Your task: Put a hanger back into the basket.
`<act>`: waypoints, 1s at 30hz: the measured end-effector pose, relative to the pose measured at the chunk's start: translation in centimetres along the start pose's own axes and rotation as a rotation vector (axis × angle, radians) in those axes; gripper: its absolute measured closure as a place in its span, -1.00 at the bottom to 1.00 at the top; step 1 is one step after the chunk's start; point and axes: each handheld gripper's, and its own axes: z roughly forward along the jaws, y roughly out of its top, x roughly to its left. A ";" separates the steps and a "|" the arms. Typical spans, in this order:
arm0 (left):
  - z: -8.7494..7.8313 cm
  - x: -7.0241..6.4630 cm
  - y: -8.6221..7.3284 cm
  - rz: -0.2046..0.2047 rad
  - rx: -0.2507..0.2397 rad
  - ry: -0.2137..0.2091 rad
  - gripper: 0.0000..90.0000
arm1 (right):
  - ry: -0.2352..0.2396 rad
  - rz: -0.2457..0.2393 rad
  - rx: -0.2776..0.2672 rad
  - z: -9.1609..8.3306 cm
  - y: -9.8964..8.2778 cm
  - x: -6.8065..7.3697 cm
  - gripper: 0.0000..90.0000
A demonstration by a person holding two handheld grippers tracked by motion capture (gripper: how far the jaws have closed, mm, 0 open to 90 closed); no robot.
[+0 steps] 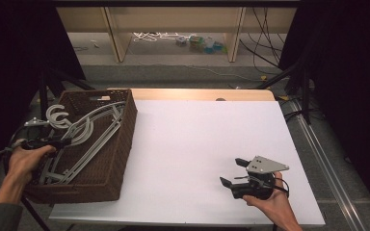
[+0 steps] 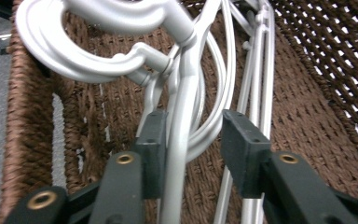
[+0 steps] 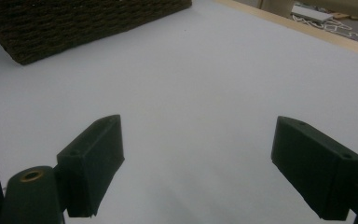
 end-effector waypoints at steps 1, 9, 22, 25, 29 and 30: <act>0.0 0.0 0.0 0.000 0.000 0.000 0.31 | 0.000 0.000 0.000 0.0 0.0 0.0 -0.61; -1.3 -0.6 0.4 -0.084 -0.108 0.067 -0.15 | -0.001 0.000 -0.001 0.0 0.0 0.0 -0.61; -5.8 -7.0 0.9 -0.079 -0.365 -0.011 -0.56 | -0.031 0.004 -0.047 -0.2 0.1 0.0 -0.61; -6.5 -8.7 0.9 -0.075 -0.415 -0.059 -0.62 | -0.029 0.009 -0.058 -0.2 0.2 0.1 -0.61; -6.9 -11.0 0.7 -0.037 -0.452 -0.111 -0.63 | -0.037 0.012 -0.065 -0.4 0.3 0.2 -0.61; -7.0 -11.3 0.7 -0.032 -0.456 -0.118 -0.63 | -0.035 0.014 -0.075 -0.3 0.3 0.2 -0.61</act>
